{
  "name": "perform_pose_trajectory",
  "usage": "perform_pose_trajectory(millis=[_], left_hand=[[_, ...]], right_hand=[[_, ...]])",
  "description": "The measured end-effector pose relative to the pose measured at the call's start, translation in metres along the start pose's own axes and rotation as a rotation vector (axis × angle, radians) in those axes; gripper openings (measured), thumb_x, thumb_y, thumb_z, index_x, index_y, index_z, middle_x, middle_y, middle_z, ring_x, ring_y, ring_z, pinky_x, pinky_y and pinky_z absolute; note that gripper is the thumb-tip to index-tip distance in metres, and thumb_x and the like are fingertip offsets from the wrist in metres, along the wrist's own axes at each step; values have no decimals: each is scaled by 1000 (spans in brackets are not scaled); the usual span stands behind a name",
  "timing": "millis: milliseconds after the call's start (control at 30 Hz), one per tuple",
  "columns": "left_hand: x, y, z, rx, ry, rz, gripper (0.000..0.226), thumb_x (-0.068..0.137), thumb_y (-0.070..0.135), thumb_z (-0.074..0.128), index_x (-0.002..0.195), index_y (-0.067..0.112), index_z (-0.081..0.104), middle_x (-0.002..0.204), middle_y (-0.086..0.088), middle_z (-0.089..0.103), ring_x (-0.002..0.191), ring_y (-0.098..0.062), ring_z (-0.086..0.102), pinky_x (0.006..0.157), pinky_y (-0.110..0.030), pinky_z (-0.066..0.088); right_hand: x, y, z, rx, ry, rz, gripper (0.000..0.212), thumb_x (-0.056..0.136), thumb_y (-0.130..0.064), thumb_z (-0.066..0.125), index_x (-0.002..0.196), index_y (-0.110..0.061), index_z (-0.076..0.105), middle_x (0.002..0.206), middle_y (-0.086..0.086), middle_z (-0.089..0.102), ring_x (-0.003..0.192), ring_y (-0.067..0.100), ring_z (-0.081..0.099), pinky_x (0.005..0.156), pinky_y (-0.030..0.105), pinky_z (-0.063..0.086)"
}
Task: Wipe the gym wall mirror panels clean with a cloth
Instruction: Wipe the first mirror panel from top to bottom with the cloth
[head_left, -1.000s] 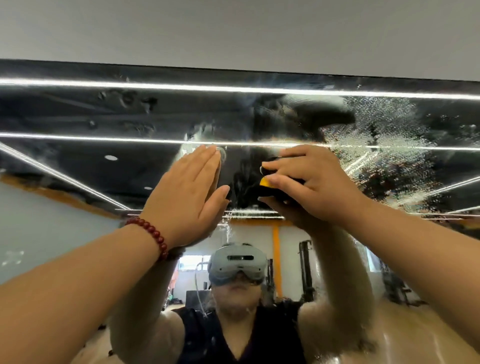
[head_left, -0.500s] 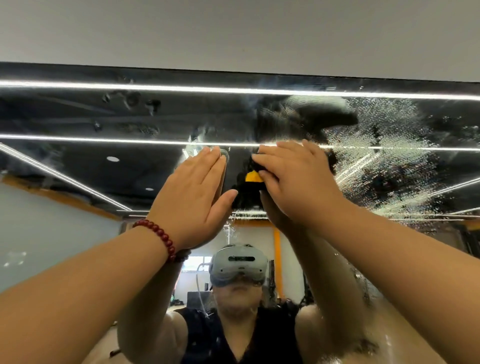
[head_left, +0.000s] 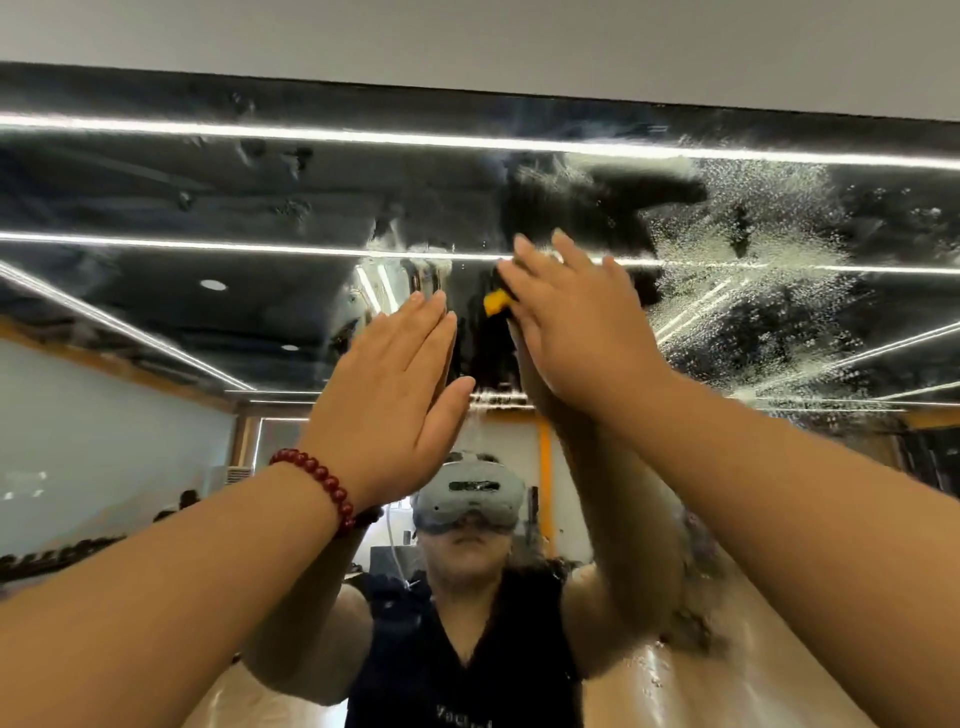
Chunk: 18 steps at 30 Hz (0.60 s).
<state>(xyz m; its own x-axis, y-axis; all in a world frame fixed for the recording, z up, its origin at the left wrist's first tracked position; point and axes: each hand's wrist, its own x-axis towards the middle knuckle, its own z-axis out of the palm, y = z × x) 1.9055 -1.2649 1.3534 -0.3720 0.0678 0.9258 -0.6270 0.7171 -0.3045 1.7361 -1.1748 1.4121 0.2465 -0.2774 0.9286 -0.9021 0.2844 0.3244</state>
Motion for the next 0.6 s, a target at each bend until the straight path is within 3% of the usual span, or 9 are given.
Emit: perform_pose_trajectory(millis=[100,233,367,500,600], left_hand=[[-1,0,-1,3,-4,-7,81,92,56,6,155,8,23,164,-7,16,151,-17,8,120,-30,-2],[-4,0,-1,12,-4,6,79,93,55,7,155,8,22,164,-8,16,151,-18,8,121,-32,0],[-18,5,3,42,-41,42,77,96,55,9,155,7,23,164,-9,16,152,-19,8,122,-35,3],[-27,15,6,38,-63,22,78,96,56,8,155,8,20,164,-8,12,152,-18,5,122,-34,1],[-26,20,7,39,-52,0,79,94,57,7,155,8,18,164,-8,11,152,-18,3,121,-31,-3]], right_hand=[[28,-7,-4,-6,12,17,49,106,-30,34,154,-31,27,163,-8,21,152,22,14,120,53,14],[-45,-14,16,-3,102,-167,49,95,-24,55,144,-26,48,150,-3,48,139,27,42,110,54,33],[-120,-10,37,24,28,-296,51,92,-29,46,143,-28,50,150,-6,48,139,25,44,109,50,35],[-72,-11,21,23,70,-158,49,95,-24,55,144,-28,49,150,-4,48,141,24,41,110,52,36],[-30,-14,8,54,44,-14,48,102,-26,45,150,-29,40,158,-5,36,148,22,27,116,50,25]])
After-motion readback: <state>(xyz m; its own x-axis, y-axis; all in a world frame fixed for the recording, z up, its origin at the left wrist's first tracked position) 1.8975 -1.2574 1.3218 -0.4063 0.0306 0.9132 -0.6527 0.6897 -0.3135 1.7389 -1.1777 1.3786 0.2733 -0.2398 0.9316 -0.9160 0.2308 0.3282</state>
